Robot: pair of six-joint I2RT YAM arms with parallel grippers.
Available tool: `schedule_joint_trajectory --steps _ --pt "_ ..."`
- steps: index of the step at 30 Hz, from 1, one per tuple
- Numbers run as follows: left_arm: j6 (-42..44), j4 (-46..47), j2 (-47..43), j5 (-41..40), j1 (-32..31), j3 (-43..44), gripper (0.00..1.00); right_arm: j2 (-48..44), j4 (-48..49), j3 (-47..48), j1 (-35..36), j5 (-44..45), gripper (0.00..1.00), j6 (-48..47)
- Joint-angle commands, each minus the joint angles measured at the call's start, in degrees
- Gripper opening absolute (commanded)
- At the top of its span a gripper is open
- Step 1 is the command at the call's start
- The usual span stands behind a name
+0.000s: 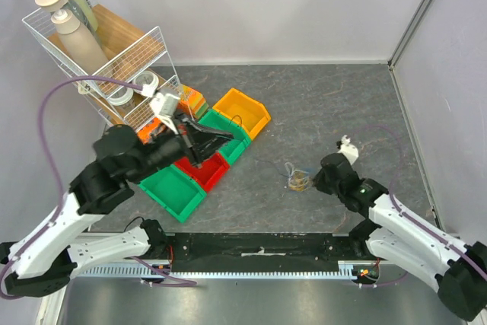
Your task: Untangle the cables
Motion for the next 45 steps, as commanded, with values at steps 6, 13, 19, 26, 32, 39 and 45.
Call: schedule_joint_trajectory --steps 6,13,19,26,32,39,45 --pt "3.32 -4.68 -1.63 -0.98 -0.19 7.34 0.02 0.81 -16.34 9.6 -18.42 10.26 0.0 -2.6" --pt "3.84 -7.14 -3.12 -2.21 -0.19 9.45 0.02 4.76 -17.49 10.57 -24.05 15.26 0.0 -5.25" --pt "4.55 -11.35 -4.7 -4.67 -0.19 13.84 0.02 8.19 -17.67 11.97 -28.27 19.76 0.0 -4.63" --pt "2.26 -10.83 -4.97 -3.27 -0.1 10.43 0.02 7.23 -7.74 16.72 -26.53 -7.98 0.61 -26.5" --pt "2.08 -10.13 -3.48 -3.27 -0.1 7.43 0.02 1.52 -3.28 17.79 -11.07 -18.7 0.75 -31.78" --pt "2.35 -10.04 -2.33 -3.27 -0.1 6.64 0.02 -8.84 26.67 4.09 -1.83 -42.36 0.8 -26.8" --pt "1.65 -10.3 -3.21 -3.27 -0.1 5.06 0.02 -4.56 50.08 -1.99 0.72 -55.04 0.84 -15.89"
